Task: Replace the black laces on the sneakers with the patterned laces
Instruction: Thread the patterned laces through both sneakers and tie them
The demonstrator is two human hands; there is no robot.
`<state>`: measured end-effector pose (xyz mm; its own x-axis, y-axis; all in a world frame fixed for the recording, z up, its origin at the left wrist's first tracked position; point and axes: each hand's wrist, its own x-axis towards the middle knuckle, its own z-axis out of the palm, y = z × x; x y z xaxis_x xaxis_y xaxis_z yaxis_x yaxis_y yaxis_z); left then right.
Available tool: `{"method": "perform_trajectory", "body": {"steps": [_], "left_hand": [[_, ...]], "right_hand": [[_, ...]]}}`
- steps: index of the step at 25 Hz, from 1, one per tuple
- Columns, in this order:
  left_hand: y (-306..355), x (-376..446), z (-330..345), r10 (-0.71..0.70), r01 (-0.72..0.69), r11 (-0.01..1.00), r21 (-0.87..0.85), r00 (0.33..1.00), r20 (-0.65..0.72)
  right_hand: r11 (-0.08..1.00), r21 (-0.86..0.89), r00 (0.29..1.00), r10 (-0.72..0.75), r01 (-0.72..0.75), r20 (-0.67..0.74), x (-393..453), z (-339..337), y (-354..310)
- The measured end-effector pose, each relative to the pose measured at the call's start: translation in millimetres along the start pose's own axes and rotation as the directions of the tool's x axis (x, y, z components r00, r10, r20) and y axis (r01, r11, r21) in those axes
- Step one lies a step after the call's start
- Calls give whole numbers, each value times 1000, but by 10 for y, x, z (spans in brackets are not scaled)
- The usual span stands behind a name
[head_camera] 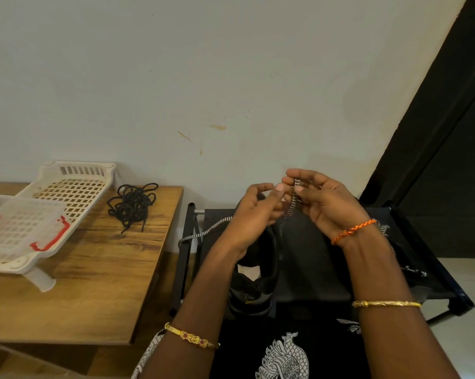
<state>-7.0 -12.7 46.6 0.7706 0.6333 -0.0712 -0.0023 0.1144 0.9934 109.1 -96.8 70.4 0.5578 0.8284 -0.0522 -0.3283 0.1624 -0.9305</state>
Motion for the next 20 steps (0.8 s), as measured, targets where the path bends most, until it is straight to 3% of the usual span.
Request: {"method": "perform_trajectory", "body": {"steps": [2,4,8,12,14,17,20], "left_hand": [[-5,-17,59,-74,70,997,33,989,131],[-43,8,0,-85,65,989,131,985,152],[-32,47,-332,-65,62,979,194,998,10],[-114,57,-727,-35,67,928,365,995,-94],[-191,79,-840,-2,114,914,389,961,-275],[-239,99,-891,93,112,929,352,851,-516],[-272,151,-866,85,105,940,323,848,-524]], "right_hand": [[996,68,998,-61,62,-8,41,39,64],[992,56,990,-108,114,-92,100,-3,148],[988,30,920,-127,149,-371,192,-278,249],[997,-42,867,-71,58,-492,288,-455,355],[995,-102,846,-66,14,-529,331,-458,392],[991,-124,820,-35,-44,-571,377,-454,419],[988,-128,773,-17,-83,-635,405,-464,436]]}}
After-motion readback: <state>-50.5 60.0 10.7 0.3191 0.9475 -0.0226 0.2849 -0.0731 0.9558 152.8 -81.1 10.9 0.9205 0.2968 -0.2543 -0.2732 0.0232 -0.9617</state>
